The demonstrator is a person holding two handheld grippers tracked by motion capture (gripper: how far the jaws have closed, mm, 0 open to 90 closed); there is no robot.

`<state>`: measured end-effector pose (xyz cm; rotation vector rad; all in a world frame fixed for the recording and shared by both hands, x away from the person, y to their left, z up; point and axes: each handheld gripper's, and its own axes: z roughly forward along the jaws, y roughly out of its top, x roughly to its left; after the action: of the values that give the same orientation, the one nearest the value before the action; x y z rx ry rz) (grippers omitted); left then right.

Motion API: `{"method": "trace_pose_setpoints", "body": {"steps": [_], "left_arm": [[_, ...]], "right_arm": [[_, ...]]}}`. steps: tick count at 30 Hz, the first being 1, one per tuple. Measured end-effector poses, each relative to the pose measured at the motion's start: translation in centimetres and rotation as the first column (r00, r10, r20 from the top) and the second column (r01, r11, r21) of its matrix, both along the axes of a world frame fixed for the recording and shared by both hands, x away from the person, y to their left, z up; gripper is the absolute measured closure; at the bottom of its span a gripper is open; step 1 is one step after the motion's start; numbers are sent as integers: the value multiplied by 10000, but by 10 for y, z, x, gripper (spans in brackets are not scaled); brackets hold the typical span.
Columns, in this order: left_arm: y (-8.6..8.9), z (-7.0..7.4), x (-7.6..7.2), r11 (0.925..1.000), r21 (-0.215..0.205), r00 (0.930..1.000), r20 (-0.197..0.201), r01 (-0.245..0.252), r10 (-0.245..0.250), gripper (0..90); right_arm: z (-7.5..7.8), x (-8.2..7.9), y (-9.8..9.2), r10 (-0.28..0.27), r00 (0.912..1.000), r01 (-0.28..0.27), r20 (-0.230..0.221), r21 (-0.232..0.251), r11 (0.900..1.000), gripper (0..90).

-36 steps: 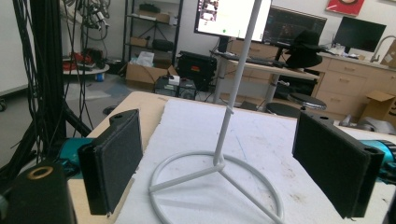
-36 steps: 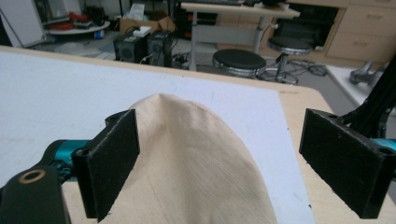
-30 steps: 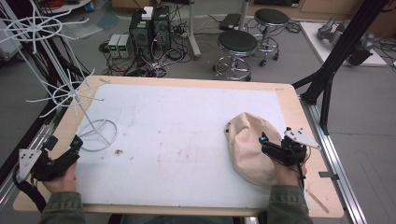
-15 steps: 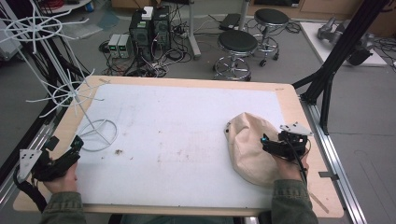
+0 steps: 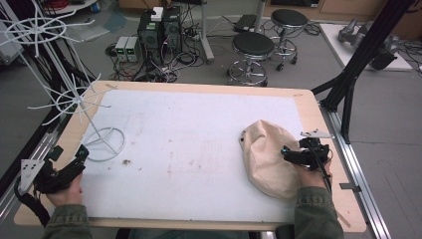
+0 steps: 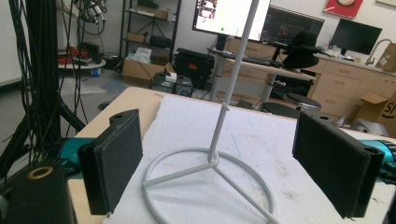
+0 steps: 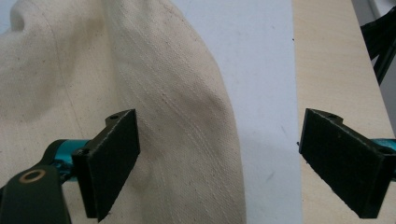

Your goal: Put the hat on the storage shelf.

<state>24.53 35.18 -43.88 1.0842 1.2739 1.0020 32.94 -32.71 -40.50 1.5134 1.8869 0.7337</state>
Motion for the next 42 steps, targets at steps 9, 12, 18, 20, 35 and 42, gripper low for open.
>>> {"method": "trace_pose_setpoints", "body": {"steps": [9, 12, 18, 20, 35, 42], "left_arm": [[0, -1, 1, 10000, -68, 10000, -60, 34, -35, 163], [0, -1, 1, 10000, -58, 10000, -49, 21, -21, 163], [0, -1, 1, 9999, -99, 9999, -106, 38, -39, 163], [1, -1, 1, 9998, -173, 9999, -107, 54, -56, 164], [1, -1, 0, 9997, -240, 9999, -123, 67, -70, 165], [1, -2, 0, 9996, -282, 9999, -98, 57, -60, 165]], "right_arm": [[-6, 5, 5, 369, 9979, -377, -529, -149, 9992, 115], [-9, 8, 8, 310, 9965, -329, -779, -225, 9992, 115], [-11, 14, 7, 185, 9911, -194, -1316, -62, 9998, 116], [-11, 15, 7, 296, 9869, -294, -1585, 34, 9996, 136], [-15, 16, 8, 567, 9422, -229, -3303, 1054, 9942, 403], [-14, 11, 7, 376, 9504, -240, -3088, 478, 9986, 676]]}}
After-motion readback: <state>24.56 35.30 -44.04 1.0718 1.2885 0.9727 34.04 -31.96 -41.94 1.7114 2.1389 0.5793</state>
